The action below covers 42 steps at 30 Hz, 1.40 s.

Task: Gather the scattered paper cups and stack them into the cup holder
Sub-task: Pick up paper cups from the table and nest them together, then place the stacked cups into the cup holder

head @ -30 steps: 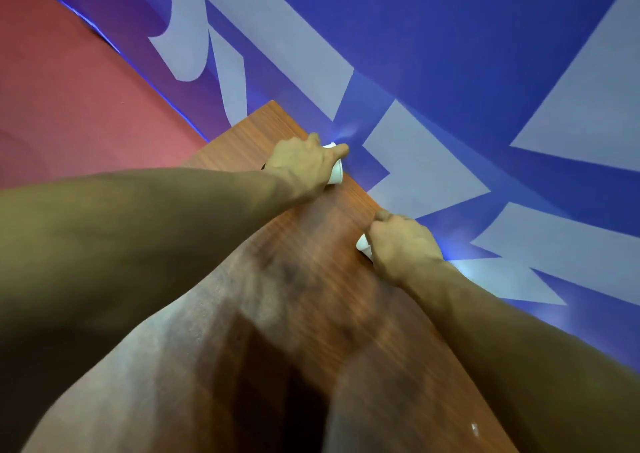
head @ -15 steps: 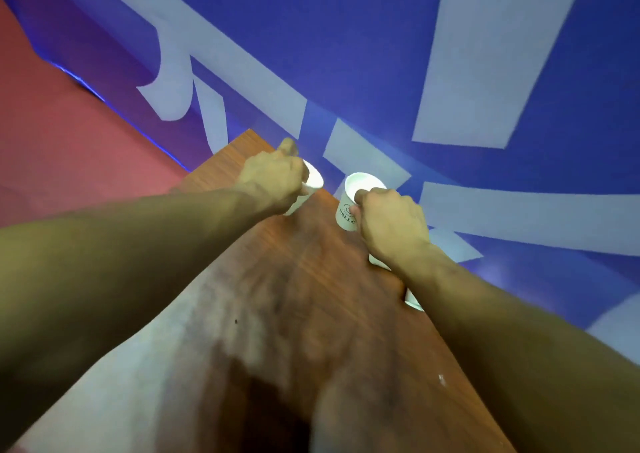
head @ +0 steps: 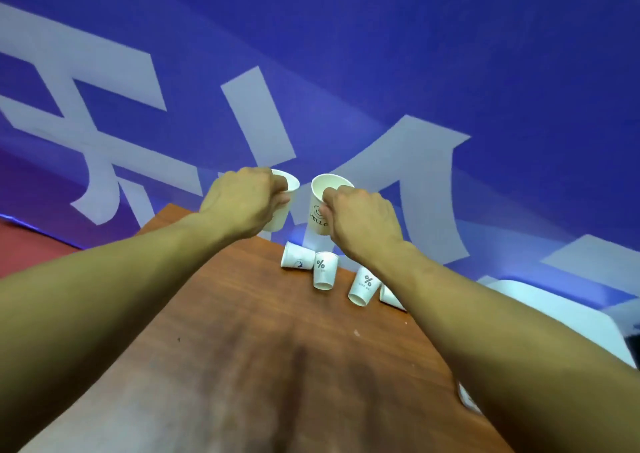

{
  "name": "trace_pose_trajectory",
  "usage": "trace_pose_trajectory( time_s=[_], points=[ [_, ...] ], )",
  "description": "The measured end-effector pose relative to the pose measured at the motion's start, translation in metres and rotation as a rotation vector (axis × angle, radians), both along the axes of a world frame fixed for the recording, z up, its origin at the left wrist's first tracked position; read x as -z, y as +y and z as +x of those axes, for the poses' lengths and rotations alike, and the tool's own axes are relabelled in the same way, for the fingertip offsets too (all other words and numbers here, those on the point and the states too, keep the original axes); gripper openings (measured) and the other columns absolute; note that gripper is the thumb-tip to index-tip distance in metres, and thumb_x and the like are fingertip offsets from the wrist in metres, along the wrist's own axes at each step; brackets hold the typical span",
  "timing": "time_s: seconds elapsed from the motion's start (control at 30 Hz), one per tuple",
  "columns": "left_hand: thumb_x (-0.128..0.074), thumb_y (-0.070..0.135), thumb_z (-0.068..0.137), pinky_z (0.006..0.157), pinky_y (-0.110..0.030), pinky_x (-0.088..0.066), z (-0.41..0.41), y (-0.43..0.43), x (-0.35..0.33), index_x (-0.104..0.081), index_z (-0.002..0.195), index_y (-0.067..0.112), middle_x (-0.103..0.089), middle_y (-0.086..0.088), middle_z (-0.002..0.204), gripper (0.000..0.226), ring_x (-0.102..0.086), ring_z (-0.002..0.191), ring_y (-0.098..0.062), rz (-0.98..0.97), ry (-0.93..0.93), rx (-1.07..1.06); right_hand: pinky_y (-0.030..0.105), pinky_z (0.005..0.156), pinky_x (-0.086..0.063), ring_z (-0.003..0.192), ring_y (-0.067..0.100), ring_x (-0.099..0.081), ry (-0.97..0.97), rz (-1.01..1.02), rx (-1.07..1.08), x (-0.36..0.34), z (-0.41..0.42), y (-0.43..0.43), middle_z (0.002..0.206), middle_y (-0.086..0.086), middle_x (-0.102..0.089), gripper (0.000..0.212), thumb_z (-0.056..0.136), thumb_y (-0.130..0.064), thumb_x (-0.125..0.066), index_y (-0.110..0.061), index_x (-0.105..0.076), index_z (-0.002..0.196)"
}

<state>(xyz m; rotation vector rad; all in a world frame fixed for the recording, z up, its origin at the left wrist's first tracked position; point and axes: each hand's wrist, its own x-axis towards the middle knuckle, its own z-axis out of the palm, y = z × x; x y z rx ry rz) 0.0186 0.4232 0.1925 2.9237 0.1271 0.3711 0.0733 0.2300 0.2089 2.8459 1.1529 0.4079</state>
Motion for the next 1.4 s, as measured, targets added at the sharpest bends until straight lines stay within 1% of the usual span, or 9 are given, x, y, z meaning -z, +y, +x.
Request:
trace_pose_trajectory(
  time_s=[0.1, 0.2, 0.27, 0.57, 0.73, 0.87, 0.97, 1.13, 1.4],
  points=[
    [-0.041, 0.044, 0.101, 0.06, -0.033, -0.039, -0.002, -0.061, -0.027, -0.06, 0.096, 0.024, -0.06, -0.001, 0.092, 0.028, -0.056, 0.083, -0.032, 0.027, -0.009, 0.047, 0.035, 0.057, -0.032, 0.069, 0.031, -0.045, -0.025, 0.033, 0.035, -0.034, -0.014, -0.059, 0.098, 0.006, -0.059, 0.019, 0.101, -0.03, -0.038, -0.017, -0.052, 0.102],
    [-0.042, 0.048, 0.098, 0.063, -0.035, -0.047, 0.0, -0.13, -0.049, -0.061, 0.091, 0.025, -0.063, -0.003, 0.085, 0.03, -0.057, 0.079, -0.032, 0.051, -0.012, 0.082, 0.034, 0.057, -0.03, 0.069, 0.031, -0.043, -0.077, 0.049, 0.085, -0.057, -0.025, -0.127, 0.099, 0.005, -0.059, 0.019, 0.101, -0.031, -0.039, -0.018, -0.052, 0.105],
    [-0.04, 0.049, 0.099, 0.06, -0.032, -0.041, 0.0, -0.179, -0.061, -0.062, 0.093, 0.027, -0.063, -0.004, 0.086, 0.031, -0.053, 0.075, -0.029, 0.104, -0.023, 0.116, 0.034, 0.057, -0.031, 0.069, 0.031, -0.044, -0.094, 0.071, 0.134, -0.067, -0.031, -0.172, 0.098, 0.006, -0.06, 0.02, 0.101, -0.032, -0.039, -0.019, -0.052, 0.105],
    [-0.028, 0.051, 0.102, 0.053, -0.031, -0.033, 0.002, -0.359, -0.07, -0.054, 0.094, 0.02, -0.047, -0.004, 0.071, 0.042, -0.05, 0.065, -0.029, 0.278, -0.098, 0.274, 0.033, 0.056, -0.033, 0.072, 0.032, -0.053, -0.092, 0.144, 0.288, -0.064, -0.054, -0.357, 0.092, 0.004, -0.061, 0.019, 0.1, -0.036, -0.039, -0.021, -0.05, 0.094],
    [-0.037, 0.039, 0.102, 0.058, -0.035, -0.039, 0.006, -0.433, -0.053, -0.044, 0.088, 0.025, -0.044, -0.003, 0.069, 0.021, -0.047, 0.066, -0.031, 0.289, -0.02, 0.327, 0.035, 0.06, -0.035, 0.082, 0.036, -0.058, -0.046, 0.188, 0.365, -0.043, -0.056, -0.428, 0.094, 0.005, -0.061, 0.023, 0.1, -0.036, -0.038, -0.019, -0.053, 0.098],
    [-0.037, 0.031, 0.103, 0.058, -0.036, -0.035, 0.011, -0.477, -0.041, -0.038, 0.089, 0.023, -0.052, -0.009, 0.077, 0.016, -0.042, 0.066, -0.033, 0.305, 0.029, 0.368, 0.036, 0.06, -0.037, 0.081, 0.037, -0.059, -0.015, 0.2, 0.39, -0.021, -0.052, -0.467, 0.094, 0.005, -0.061, 0.023, 0.1, -0.036, -0.038, -0.019, -0.052, 0.097],
    [-0.03, 0.037, 0.104, 0.06, -0.036, -0.033, 0.017, -0.497, -0.032, -0.046, 0.098, 0.018, -0.059, -0.014, 0.089, 0.026, -0.042, 0.07, -0.034, 0.311, 0.054, 0.389, 0.035, 0.06, -0.037, 0.083, 0.036, -0.059, -0.007, 0.217, 0.424, -0.006, -0.045, -0.492, 0.096, 0.005, -0.063, 0.023, 0.1, -0.037, -0.039, -0.019, -0.053, 0.096],
    [-0.042, 0.033, 0.096, 0.059, -0.036, -0.038, 0.03, -0.512, -0.009, -0.049, 0.096, 0.018, -0.058, -0.014, 0.083, 0.017, -0.042, 0.067, -0.036, 0.267, 0.085, 0.364, 0.034, 0.061, -0.035, 0.084, 0.036, -0.06, 0.005, 0.252, 0.475, 0.012, -0.035, -0.513, 0.096, 0.008, -0.064, 0.022, 0.098, -0.034, -0.043, -0.016, -0.056, 0.1],
    [-0.041, 0.037, 0.095, 0.06, -0.034, -0.034, 0.031, -0.512, 0.024, -0.051, 0.097, 0.021, -0.061, -0.012, 0.086, 0.019, -0.042, 0.069, -0.035, 0.257, 0.145, 0.306, 0.033, 0.059, -0.037, 0.077, 0.035, -0.06, 0.152, 0.226, 0.453, 0.061, -0.028, -0.513, 0.087, 0.005, -0.063, 0.02, 0.096, -0.031, -0.041, -0.018, -0.05, 0.083]
  ],
)
